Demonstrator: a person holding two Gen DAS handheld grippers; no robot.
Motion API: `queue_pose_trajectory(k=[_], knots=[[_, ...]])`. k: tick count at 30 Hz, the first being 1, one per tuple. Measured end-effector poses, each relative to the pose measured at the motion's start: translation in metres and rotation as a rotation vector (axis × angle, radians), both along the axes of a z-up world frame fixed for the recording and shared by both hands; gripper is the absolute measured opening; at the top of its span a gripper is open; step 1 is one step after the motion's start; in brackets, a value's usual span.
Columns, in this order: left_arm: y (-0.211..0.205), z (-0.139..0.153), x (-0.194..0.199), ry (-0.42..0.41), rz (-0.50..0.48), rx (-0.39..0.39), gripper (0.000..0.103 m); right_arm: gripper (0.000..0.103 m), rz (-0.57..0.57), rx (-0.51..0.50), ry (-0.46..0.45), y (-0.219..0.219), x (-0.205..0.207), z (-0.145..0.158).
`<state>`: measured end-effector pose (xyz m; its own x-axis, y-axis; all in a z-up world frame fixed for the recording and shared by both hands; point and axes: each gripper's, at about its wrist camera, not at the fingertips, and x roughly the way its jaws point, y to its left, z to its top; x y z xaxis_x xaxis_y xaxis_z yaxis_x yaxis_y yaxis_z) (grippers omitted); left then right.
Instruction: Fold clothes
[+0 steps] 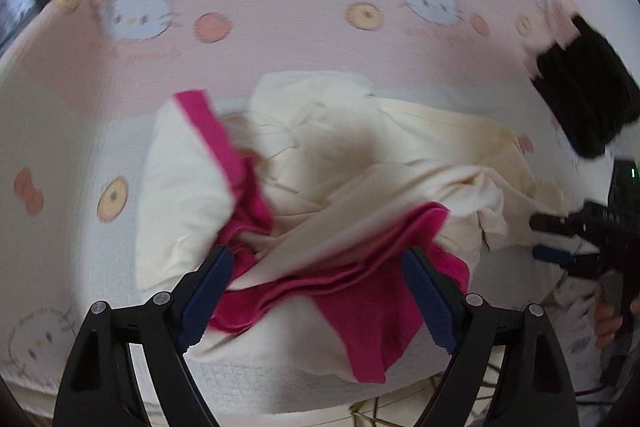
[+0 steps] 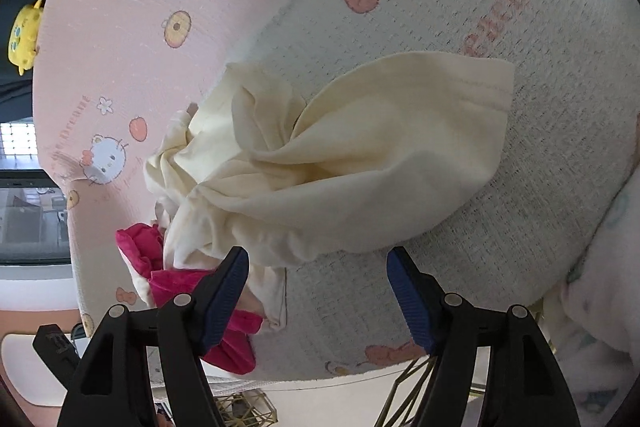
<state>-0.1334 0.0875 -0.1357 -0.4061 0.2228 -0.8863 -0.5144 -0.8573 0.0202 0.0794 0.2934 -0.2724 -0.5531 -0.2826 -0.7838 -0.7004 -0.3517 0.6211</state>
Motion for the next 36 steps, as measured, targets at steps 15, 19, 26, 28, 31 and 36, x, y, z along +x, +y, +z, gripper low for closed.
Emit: queue_pose_trajectory(k=[15, 19, 26, 28, 31, 36], knots=[[0.061, -0.036, -0.006, 0.004, -0.166, -0.086, 0.086, 0.072, -0.013, 0.075, 0.097, 0.017, -0.001, -0.013], [0.063, -0.052, -0.015, -0.061, -0.123, -0.083, 0.083, 0.082, -0.059, 0.032, 0.141, 0.027, -0.003, -0.016], [0.063, -0.063, -0.018, -0.071, -0.098, -0.105, 0.053, 0.083, 0.056, 0.146, 0.045, 0.022, -0.028, -0.006], [0.062, -0.064, -0.017, -0.074, -0.098, -0.101, 0.048, 0.083, 0.135, 0.242, -0.014, 0.013, -0.040, -0.002], [0.060, -0.064, -0.019, -0.101, -0.084, -0.070, 0.038, 0.081, 0.262, 0.423, -0.110, -0.006, -0.061, 0.005], [0.056, -0.063, -0.024, -0.146, -0.043, -0.013, 0.031, 0.039, 0.407, 0.610, -0.151, -0.031, -0.082, 0.010]])
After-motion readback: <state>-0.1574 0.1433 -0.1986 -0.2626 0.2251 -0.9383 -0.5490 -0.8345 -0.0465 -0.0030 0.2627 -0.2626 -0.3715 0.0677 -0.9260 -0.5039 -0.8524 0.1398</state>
